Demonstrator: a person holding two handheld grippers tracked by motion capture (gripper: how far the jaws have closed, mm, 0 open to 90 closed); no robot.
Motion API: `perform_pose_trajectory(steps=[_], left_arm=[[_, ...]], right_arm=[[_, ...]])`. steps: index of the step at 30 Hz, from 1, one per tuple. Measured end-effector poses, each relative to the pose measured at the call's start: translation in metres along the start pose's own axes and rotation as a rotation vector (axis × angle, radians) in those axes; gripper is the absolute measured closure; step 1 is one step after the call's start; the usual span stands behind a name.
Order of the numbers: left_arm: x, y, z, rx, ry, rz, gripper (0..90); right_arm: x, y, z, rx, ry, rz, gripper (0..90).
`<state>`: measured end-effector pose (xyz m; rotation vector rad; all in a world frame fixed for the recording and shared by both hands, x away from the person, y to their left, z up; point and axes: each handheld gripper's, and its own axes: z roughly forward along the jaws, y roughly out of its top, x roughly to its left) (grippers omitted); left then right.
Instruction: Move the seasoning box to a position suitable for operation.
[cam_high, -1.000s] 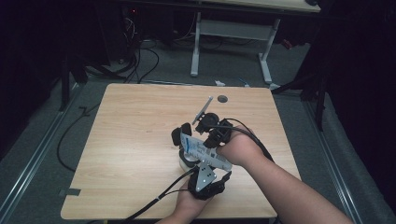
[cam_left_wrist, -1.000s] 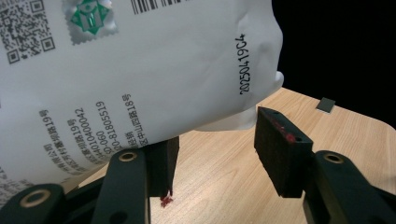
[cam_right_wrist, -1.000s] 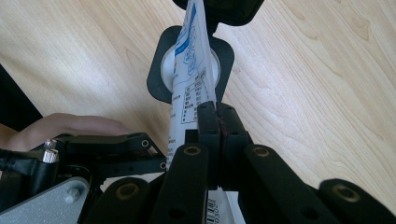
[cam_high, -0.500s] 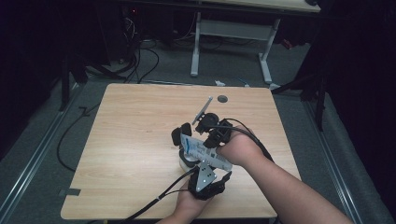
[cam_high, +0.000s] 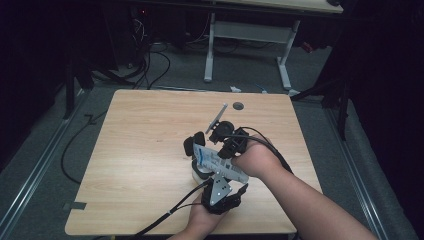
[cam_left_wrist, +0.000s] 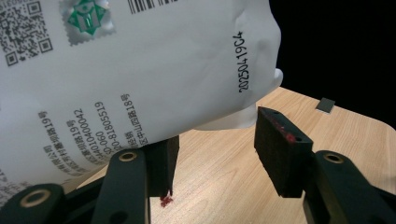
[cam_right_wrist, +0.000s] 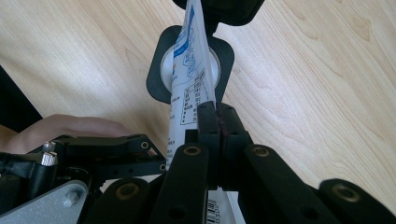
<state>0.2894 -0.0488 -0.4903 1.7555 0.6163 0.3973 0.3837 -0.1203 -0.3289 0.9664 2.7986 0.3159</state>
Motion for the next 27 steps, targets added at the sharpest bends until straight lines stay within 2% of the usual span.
perform_pose_trajectory(steps=[27], left_arm=[[0.0,0.0001,0.0006,-0.004,0.0,-0.001,50.6]], right_arm=[[-0.0004,-0.0009,-0.0002,-0.007,0.003,0.002,90.0]])
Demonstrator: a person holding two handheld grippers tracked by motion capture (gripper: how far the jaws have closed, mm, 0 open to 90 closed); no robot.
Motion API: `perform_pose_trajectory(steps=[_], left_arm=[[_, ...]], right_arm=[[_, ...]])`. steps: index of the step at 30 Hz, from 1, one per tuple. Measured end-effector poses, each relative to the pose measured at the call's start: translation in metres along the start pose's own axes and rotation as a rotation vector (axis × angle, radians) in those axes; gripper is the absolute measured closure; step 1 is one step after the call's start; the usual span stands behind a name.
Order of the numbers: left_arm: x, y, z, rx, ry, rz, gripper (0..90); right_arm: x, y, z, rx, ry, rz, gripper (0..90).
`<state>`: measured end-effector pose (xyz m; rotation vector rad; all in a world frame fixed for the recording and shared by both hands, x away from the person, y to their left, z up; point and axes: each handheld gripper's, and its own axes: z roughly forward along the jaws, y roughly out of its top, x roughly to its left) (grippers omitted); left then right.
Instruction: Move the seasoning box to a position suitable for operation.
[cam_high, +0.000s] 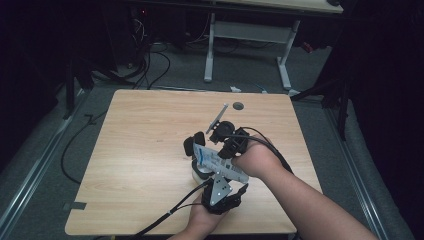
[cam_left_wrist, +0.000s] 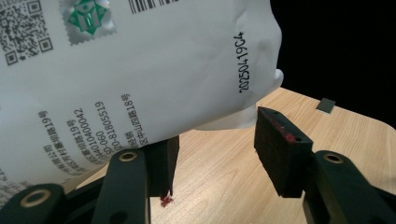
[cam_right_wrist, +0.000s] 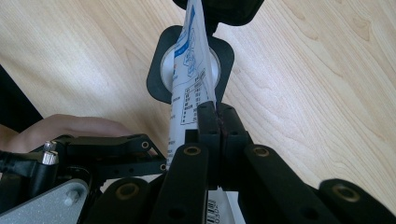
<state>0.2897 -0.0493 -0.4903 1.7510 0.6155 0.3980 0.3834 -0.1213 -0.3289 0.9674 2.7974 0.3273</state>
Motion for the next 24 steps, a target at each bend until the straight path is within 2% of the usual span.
perform_pose_trajectory(steps=[24], left_arm=[[0.0012,0.002,-0.0006,-0.002,0.003,-0.001,50.8]], right_arm=[[0.0012,0.0037,-0.0008,0.002,-0.006,-0.009,90.0]])
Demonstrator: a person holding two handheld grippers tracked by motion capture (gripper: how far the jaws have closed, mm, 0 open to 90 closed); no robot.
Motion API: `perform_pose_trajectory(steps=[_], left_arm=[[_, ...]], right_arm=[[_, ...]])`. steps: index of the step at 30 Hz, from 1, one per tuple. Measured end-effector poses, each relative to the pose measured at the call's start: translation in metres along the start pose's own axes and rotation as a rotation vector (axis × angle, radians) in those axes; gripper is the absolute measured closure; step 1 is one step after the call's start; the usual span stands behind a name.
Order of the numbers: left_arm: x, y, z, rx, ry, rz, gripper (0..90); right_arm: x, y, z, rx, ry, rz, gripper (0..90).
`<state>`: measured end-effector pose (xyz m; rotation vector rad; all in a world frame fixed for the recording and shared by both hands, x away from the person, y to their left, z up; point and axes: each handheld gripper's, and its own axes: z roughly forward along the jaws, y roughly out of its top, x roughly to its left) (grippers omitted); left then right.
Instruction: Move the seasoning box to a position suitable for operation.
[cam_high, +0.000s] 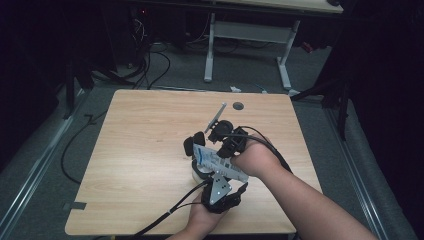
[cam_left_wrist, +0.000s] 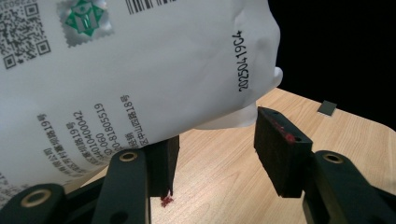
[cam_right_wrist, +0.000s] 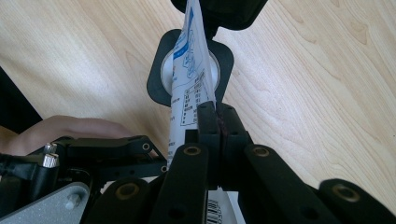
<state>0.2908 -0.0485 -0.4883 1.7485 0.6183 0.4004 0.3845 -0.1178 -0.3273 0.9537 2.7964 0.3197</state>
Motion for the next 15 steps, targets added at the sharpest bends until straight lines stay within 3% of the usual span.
perform_pose_trajectory(steps=[15], left_arm=[[-0.0003,-0.0004,0.0,0.0,0.0,0.005,50.8]], right_arm=[[-0.0002,-0.0004,0.0,0.003,-0.003,0.001,90.0]])
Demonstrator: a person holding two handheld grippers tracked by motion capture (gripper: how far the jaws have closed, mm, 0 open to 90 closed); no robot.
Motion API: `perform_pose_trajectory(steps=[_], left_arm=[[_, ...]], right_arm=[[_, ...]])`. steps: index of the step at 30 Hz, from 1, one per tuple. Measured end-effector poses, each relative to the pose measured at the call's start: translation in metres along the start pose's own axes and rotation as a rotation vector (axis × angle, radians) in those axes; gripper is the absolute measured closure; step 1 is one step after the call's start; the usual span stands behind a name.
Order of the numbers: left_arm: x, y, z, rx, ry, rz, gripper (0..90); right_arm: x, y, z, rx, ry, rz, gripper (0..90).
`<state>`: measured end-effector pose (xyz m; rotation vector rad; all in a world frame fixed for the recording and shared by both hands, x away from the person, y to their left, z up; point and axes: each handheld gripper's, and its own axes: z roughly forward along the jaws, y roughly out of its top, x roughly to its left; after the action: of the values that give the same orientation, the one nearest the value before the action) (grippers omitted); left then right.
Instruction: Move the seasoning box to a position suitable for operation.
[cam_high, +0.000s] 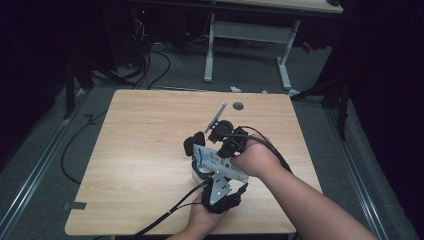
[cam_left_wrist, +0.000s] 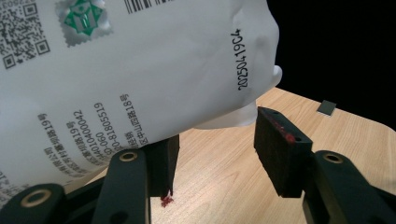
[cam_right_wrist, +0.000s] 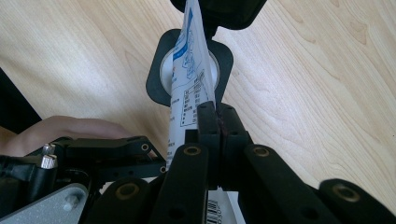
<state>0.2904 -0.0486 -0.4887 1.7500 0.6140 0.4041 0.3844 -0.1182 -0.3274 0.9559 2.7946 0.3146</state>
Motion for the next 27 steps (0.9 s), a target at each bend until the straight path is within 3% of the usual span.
perform_pose_trajectory(steps=[27], left_arm=[[0.005,-0.018,-0.011,0.026,0.002,0.01,50.3]], right_arm=[[0.0,-0.019,-0.001,-0.039,0.036,0.024,90.0]])
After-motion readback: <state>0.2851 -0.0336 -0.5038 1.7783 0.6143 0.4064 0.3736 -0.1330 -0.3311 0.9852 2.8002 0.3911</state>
